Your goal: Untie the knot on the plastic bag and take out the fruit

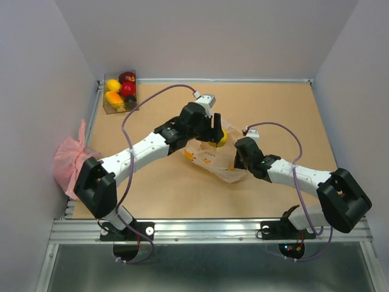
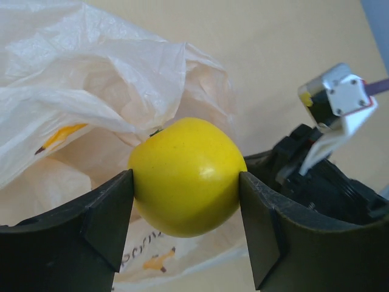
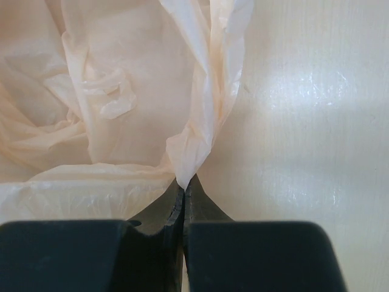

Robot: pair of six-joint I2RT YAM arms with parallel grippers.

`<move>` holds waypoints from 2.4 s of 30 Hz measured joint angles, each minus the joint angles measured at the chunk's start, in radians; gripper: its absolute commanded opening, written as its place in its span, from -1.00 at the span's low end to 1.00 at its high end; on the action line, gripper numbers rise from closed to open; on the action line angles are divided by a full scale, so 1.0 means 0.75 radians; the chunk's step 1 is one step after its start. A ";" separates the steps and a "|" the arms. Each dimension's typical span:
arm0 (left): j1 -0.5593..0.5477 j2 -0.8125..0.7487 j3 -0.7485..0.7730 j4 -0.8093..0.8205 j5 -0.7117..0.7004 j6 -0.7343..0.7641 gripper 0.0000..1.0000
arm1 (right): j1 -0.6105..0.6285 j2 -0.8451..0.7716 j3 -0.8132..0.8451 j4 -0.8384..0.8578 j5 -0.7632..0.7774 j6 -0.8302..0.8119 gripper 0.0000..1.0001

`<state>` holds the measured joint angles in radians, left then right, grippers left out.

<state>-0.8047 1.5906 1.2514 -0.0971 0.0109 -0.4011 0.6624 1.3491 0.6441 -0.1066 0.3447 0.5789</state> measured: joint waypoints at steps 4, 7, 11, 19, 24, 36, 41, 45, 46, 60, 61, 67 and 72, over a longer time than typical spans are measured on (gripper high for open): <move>0.125 -0.134 0.001 -0.051 0.153 0.011 -0.29 | 0.000 0.015 0.000 -0.006 0.025 0.015 -0.99; 0.297 -0.210 0.012 -0.068 0.238 0.012 -0.29 | 0.000 0.025 0.000 -0.020 0.035 0.022 -0.99; 0.563 -0.250 0.092 -0.074 0.245 0.016 -0.29 | 0.000 0.025 0.001 -0.030 0.041 0.019 -0.99; 1.070 -0.057 0.214 0.037 0.107 -0.039 -0.25 | 0.000 0.025 0.017 -0.045 0.041 -0.041 -0.99; 1.207 0.302 0.425 0.068 0.038 -0.062 -0.20 | 0.000 0.021 0.054 -0.056 0.047 -0.079 -0.99; 1.285 0.713 0.715 0.044 -0.049 -0.054 0.82 | -0.001 -0.023 0.065 -0.064 0.152 -0.116 -0.99; 1.294 0.736 0.723 0.051 -0.035 -0.043 0.97 | -0.012 -0.023 0.072 -0.078 0.211 -0.120 -0.99; 1.294 0.733 0.722 0.067 -0.031 -0.034 0.97 | -0.071 -0.030 0.086 -0.107 0.279 -0.118 -0.99; 1.294 0.729 0.718 0.064 -0.029 -0.033 0.97 | -0.100 -0.037 0.089 -0.122 0.298 -0.115 -0.99; 1.294 0.056 0.352 -0.119 -0.022 -0.028 0.97 | -0.509 -0.214 0.145 -0.312 0.583 -0.045 -0.50; 1.294 -0.031 0.316 -0.137 -0.024 -0.024 0.97 | -0.513 -0.216 0.153 -0.329 0.599 -0.041 -0.43; 1.256 -0.428 0.155 -0.170 -0.032 -0.013 0.97 | -0.518 -0.298 0.191 -0.478 0.639 0.003 0.70; 1.135 -0.572 0.159 -0.222 -0.012 0.040 0.97 | -0.518 -0.422 0.286 -0.594 0.619 0.012 1.00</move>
<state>0.0463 1.1618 1.3705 -0.2638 0.0017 -0.3714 0.2741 1.0325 0.8589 -0.5518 0.8089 0.5880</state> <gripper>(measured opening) 0.985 0.970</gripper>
